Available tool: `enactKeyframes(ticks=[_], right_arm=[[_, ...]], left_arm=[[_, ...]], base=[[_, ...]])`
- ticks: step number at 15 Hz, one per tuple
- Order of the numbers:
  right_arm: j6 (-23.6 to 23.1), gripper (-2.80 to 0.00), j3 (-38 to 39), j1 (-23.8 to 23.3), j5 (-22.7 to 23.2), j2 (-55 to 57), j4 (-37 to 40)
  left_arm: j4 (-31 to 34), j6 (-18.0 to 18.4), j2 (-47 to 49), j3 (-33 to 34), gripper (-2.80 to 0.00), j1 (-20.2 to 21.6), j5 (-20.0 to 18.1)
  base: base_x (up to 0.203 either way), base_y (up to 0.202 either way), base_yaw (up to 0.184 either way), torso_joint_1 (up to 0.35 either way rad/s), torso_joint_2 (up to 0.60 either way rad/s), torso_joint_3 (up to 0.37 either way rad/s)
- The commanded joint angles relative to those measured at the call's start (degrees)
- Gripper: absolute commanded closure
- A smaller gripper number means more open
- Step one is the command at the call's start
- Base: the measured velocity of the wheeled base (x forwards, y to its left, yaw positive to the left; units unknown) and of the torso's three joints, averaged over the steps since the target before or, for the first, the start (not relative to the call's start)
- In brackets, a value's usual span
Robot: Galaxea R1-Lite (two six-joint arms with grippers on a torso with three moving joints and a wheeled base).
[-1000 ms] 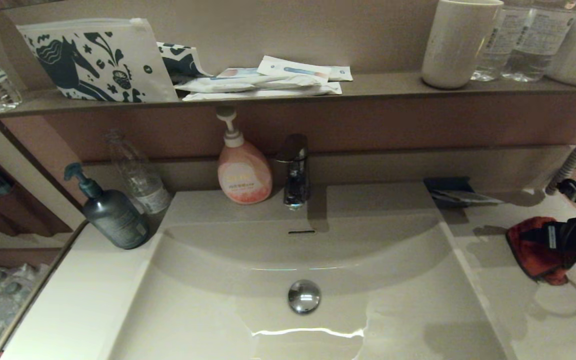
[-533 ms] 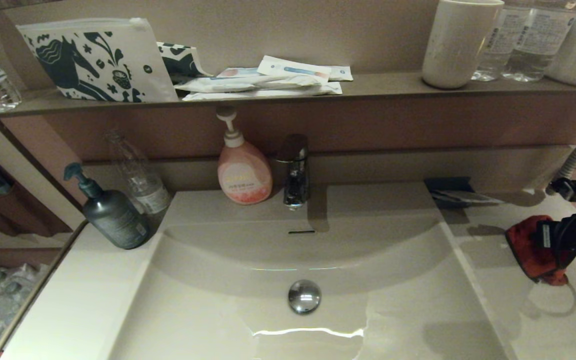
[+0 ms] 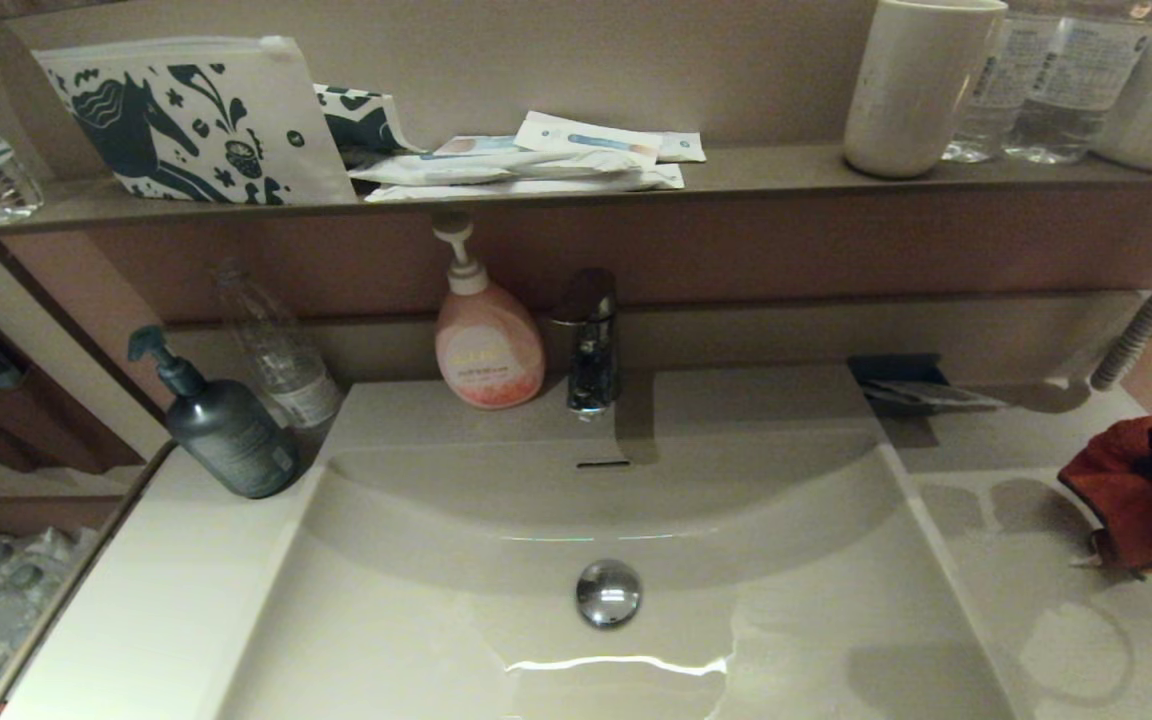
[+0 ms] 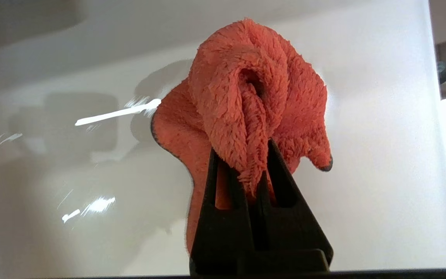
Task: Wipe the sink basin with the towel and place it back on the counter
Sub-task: Pick up the cloth, then wipe the sink
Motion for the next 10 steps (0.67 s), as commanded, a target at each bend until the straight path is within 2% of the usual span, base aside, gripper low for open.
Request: enactKeyframes(ticks=[1, 2, 5, 7, 10], right_arm=[[0.9, 0.0, -0.3, 2.4, 0.1, -9.1, 5.1], [2.1, 0.0, -0.9, 5.0, 0.0, -12.1, 8.5], [7.3, 0.0, -5.8, 16.5, -0.3, -18.2, 21.3], [13.8, 0.0, -9.8, 25.6, -1.4, -19.1, 25.2], [24.1, 0.0, -13.9, 40.9, -6.0, -17.3, 29.1]], left_arm=[[0.0, 0.0, 0.1, 0.0, 0.0, 0.0, 0.0], [0.0, 0.0, 0.1, 0.0, 0.0, 0.0, 0.0], [0.0, 0.0, 0.1, 0.0, 0.0, 0.0, 0.0], [0.0, 0.0, 0.1, 0.0, 0.0, 0.0, 0.0], [0.0, 0.0, 0.1, 0.0, 0.0, 0.0, 0.0]], base=[[0.0, 0.0, 0.0, 0.0, 0.0, 0.0], [0.0, 0.0, 0.0, 0.0, 0.0, 0.0], [0.0, 0.0, 0.0, 0.0, 0.0, 0.0], [0.0, 0.0, 0.0, 0.0, 0.0, 0.0], [0.0, 0.0, 0.0, 0.0, 0.0, 0.0]])
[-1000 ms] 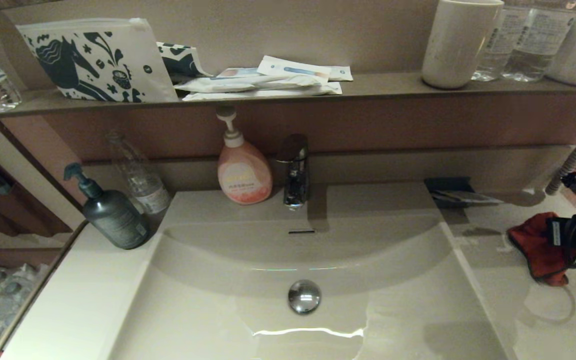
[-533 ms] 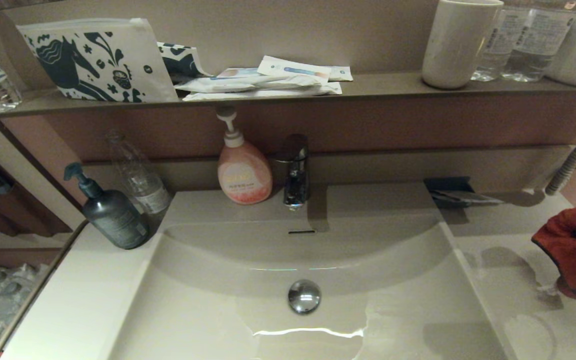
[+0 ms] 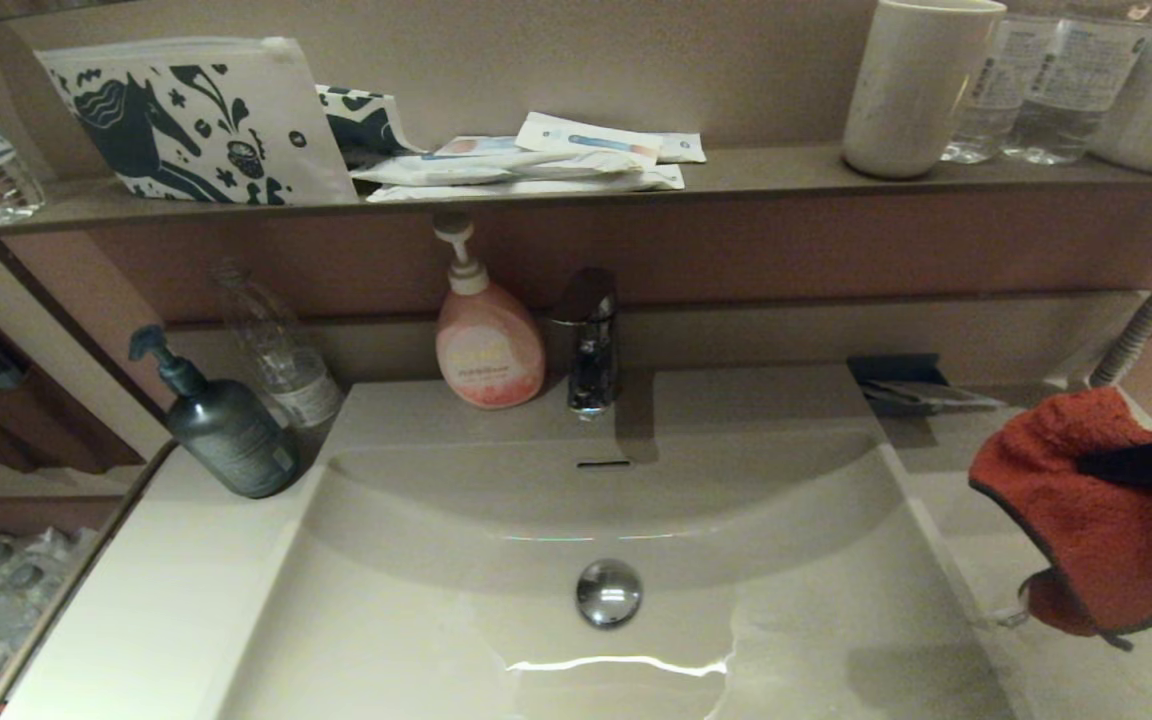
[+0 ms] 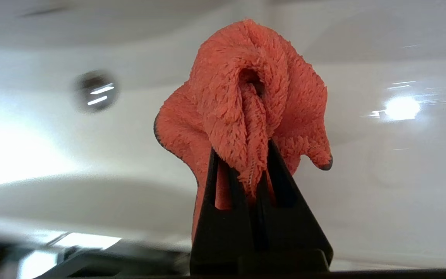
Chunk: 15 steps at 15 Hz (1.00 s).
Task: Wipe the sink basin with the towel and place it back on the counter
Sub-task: Wipe the sink
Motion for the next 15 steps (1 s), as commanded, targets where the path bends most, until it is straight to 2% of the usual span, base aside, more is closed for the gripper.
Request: enactKeyframes(ticks=[1, 3, 4, 7, 10, 15], right_arm=[[5.4, 0.0, -1.6, 9.5, -2.6, 1.9, 0.9], [14.2, 0.0, -2.1, 18.4, -7.6, 8.7, 1.6], [18.1, 0.0, -2.2, 21.0, -9.2, 12.5, 1.8], [24.8, 0.0, -2.5, 23.9, -10.9, 23.3, 1.9], [27.4, 0.0, -2.5, 26.3, -11.3, 32.5, 0.0], [28.2, 0.0, -2.9, 28.8, -11.3, 45.4, -6.8]], left_arm=[[0.0, 0.0, 0.1, 0.0, 0.0, 0.0, 0.0], [0.0, 0.0, 0.1, 0.0, 0.0, 0.0, 0.0], [0.0, 0.0, 0.1, 0.0, 0.0, 0.0, 0.0], [0.0, 0.0, 0.1, 0.0, 0.0, 0.0, 0.0], [0.0, 0.0, 0.1, 0.0, 0.0, 0.0, 0.0], [0.0, 0.0, 0.1, 0.0, 0.0, 0.0, 0.0]], base=[[0.0, 0.0, 0.0, 0.0, 0.0, 0.0], [0.0, 0.0, 0.0, 0.0, 0.0, 0.0], [0.0, 0.0, 0.0, 0.0, 0.0, 0.0], [0.0, 0.0, 0.0, 0.0, 0.0, 0.0], [0.0, 0.0, 0.0, 0.0, 0.0, 0.0], [0.0, 0.0, 0.0, 0.0, 0.0, 0.0]])
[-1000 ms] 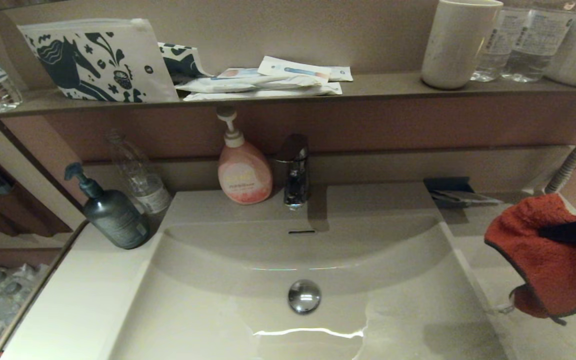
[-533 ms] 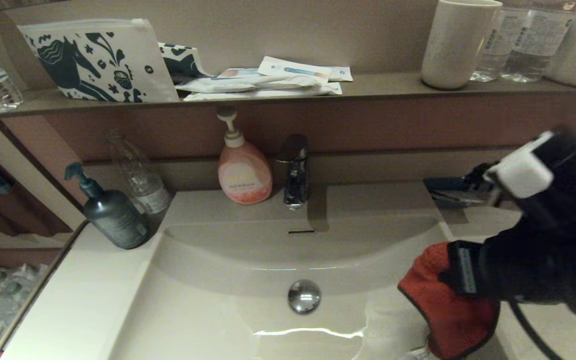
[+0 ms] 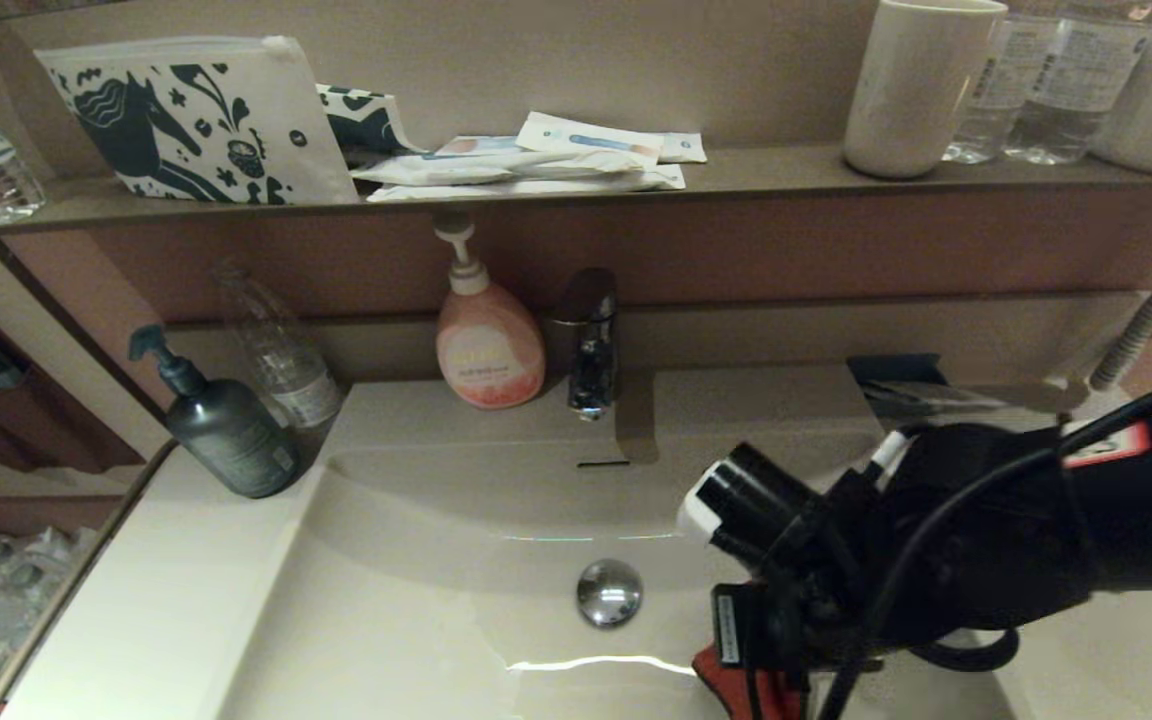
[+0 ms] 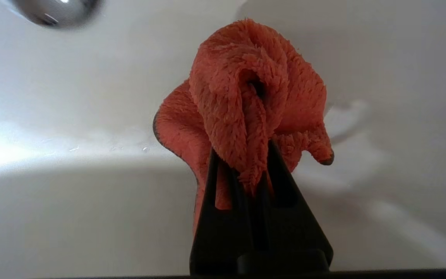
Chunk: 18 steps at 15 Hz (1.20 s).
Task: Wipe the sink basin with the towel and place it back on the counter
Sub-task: Wipe the sink
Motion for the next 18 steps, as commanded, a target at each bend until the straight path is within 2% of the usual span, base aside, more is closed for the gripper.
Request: enactKeyframes(ticks=[1, 4, 9, 14, 18], right_arm=[[0.3, 0.0, -0.1, 0.7, -0.1, 7.1, -1.7], [0.2, 0.0, -0.7, 1.1, 0.3, 12.0, -7.7], [0.2, 0.0, -7.5, 3.4, 3.5, 18.8, -8.4], [-0.2, 0.0, -17.8, 9.5, 4.5, 24.5, -9.2], [-1.8, 0.0, -28.5, 12.2, 4.6, 29.7, -9.2]], left_arm=[[0.0, 0.0, 0.1, 0.0, 0.0, 0.0, 0.0], [0.0, 0.0, 0.1, 0.0, 0.0, 0.0, 0.0], [0.0, 0.0, 0.1, 0.0, 0.0, 0.0, 0.0], [0.0, 0.0, 0.1, 0.0, 0.0, 0.0, 0.0], [0.0, 0.0, 0.1, 0.0, 0.0, 0.0, 0.0]], base=[[0.0, 0.0, 0.0, 0.0, 0.0, 0.0], [0.0, 0.0, 0.0, 0.0, 0.0, 0.0], [0.0, 0.0, 0.0, 0.0, 0.0, 0.0], [0.0, 0.0, 0.0, 0.0, 0.0, 0.0], [0.0, 0.0, 0.0, 0.0, 0.0, 0.0]])
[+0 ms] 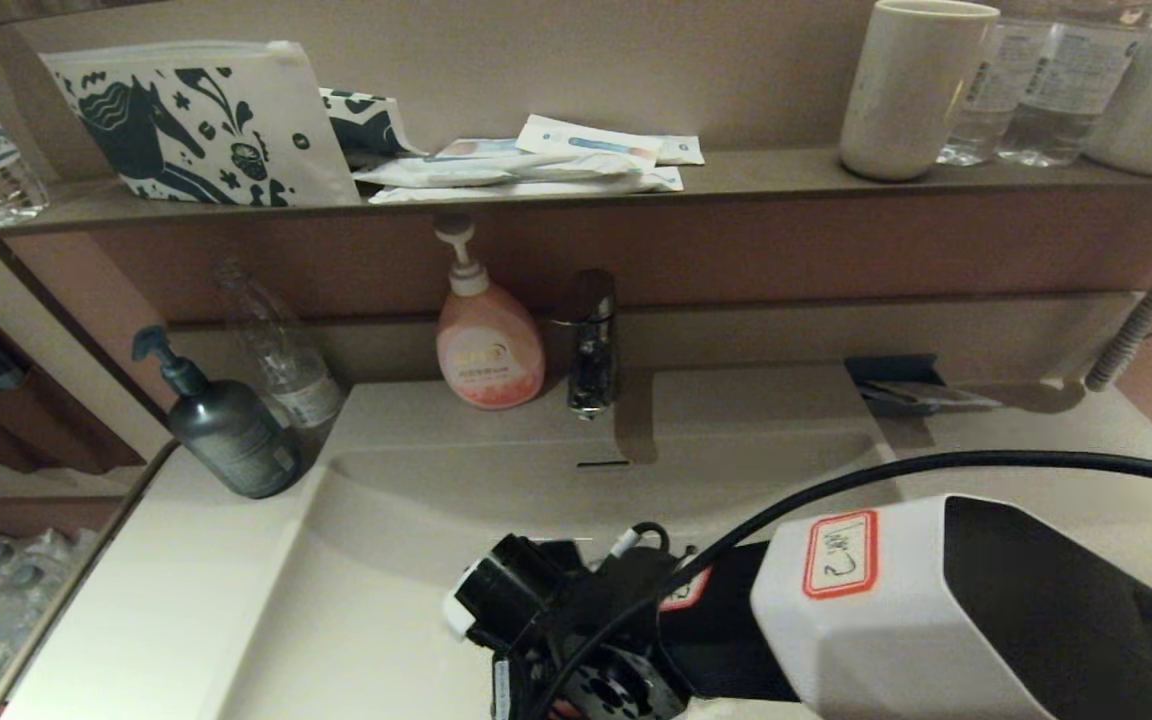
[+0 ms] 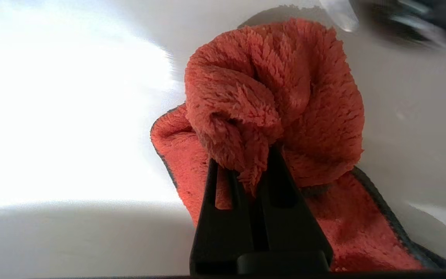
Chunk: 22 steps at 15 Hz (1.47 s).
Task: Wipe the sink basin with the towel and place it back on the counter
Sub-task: Wipe the sink
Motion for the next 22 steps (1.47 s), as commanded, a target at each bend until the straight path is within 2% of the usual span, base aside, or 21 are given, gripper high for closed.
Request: enactKeyframes(ticks=[1, 4, 9, 10, 14, 16, 22], right_arm=[[0.0, 0.0, -5.4, 0.9, -0.2, 4.3, 0.1], [-2.6, 0.0, -13.7, 1.4, -1.0, 8.8, -0.3], [-14.8, 0.0, -14.2, 0.8, -10.1, 11.9, -13.0], [-15.9, 0.0, -14.2, 0.3, -10.4, 12.2, -15.2], [-17.8, 0.0, -14.2, -2.4, -11.0, 12.2, -16.3], [-19.6, 0.0, -14.2, -4.8, -14.1, 12.1, -16.4], [-20.1, 0.0, -12.0, -9.0, -16.9, 11.3, -15.7]], left_arm=[[0.0, 0.0, 0.1, 0.0, 0.0, 0.0, 0.0], [0.0, 0.0, 0.1, 0.0, 0.0, 0.0, 0.0], [0.0, 0.0, 0.1, 0.0, 0.0, 0.0, 0.0], [0.0, 0.0, 0.1, 0.0, 0.0, 0.0, 0.0], [0.0, 0.0, 0.1, 0.0, 0.0, 0.0, 0.0], [0.0, 0.0, 0.1, 0.0, 0.0, 0.0, 0.0], [0.0, 0.0, 0.1, 0.0, 0.0, 0.0, 0.0]], base=[[0.0, 0.0, 0.0, 0.0, 0.0, 0.0], [0.0, 0.0, 0.0, 0.0, 0.0, 0.0], [0.0, 0.0, 0.0, 0.0, 0.0, 0.0], [0.0, 0.0, 0.0, 0.0, 0.0, 0.0], [0.0, 0.0, 0.0, 0.0, 0.0, 0.0], [0.0, 0.0, 0.0, 0.0, 0.0, 0.0], [0.0, 0.0, 0.0, 0.0, 0.0, 0.0]])
